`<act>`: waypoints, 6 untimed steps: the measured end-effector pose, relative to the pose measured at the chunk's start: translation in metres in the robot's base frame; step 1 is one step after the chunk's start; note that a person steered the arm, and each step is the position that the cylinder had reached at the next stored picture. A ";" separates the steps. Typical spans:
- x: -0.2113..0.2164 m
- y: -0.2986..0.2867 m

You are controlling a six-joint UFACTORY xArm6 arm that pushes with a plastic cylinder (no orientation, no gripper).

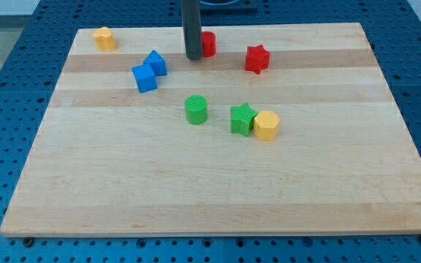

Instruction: Slide the red circle to the top center of the board

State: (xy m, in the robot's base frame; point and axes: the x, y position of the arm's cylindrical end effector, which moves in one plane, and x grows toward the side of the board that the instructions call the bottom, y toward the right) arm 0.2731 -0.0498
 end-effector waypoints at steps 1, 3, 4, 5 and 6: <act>-0.005 0.000; -0.008 -0.002; -0.026 -0.002; -0.037 -0.002; -0.039 -0.012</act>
